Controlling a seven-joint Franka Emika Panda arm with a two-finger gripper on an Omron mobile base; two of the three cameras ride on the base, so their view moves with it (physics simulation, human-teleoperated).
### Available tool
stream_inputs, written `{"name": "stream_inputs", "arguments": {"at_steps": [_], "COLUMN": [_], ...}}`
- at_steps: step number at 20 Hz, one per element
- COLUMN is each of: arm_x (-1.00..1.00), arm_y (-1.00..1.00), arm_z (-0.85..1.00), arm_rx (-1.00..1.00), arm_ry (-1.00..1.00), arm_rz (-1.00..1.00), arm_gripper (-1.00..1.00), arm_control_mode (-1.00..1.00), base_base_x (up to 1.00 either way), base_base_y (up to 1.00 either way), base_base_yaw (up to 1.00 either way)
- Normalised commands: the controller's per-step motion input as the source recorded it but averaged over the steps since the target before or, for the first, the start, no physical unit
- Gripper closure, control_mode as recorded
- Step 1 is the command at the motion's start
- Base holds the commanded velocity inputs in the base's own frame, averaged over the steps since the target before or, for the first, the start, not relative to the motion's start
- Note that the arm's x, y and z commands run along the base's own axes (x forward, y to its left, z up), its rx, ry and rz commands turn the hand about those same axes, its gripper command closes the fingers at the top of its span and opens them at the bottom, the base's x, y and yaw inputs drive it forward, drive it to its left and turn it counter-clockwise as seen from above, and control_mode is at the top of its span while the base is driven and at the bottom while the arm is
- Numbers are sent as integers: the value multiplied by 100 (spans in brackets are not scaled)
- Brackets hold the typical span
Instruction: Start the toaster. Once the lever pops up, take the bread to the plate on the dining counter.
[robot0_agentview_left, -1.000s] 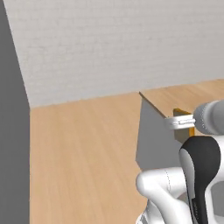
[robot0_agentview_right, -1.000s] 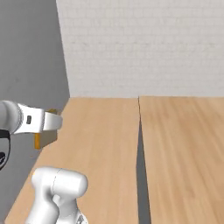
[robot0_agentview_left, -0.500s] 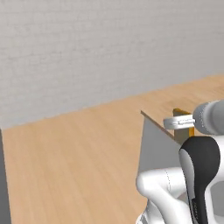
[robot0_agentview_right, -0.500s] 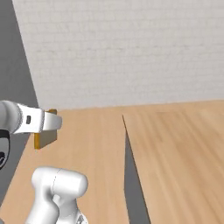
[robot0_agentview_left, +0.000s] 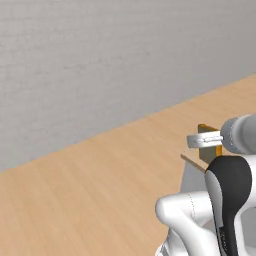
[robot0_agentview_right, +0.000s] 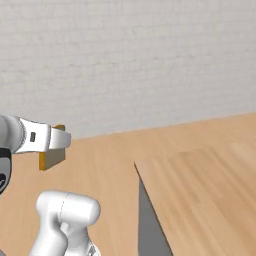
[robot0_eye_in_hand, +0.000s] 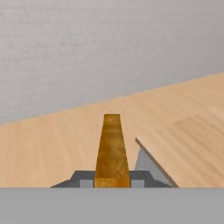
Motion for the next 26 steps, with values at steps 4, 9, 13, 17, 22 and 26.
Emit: {"name": "stream_inputs", "arguments": {"at_steps": [4,9,13,17,22,26], "arm_x": [0,0,0,0,0,0], "arm_y": [0,0,0,0,0,0], "arm_z": [0,0,0,0,0,0], "arm_rx": [0,0,0,0,0,0], "arm_ry": [0,0,0,0,0,0], "arm_rz": [0,0,0,0,0,0], "arm_gripper": [100,100,100,100,100,100], "arm_control_mode": [100,100,100,100,100,100], "base_base_x": [100,100,100,98,94,97], "base_base_y": [65,61,54,52,55,53], "base_base_yaw": [-33,-35,-40,-45,-50,-50]}}
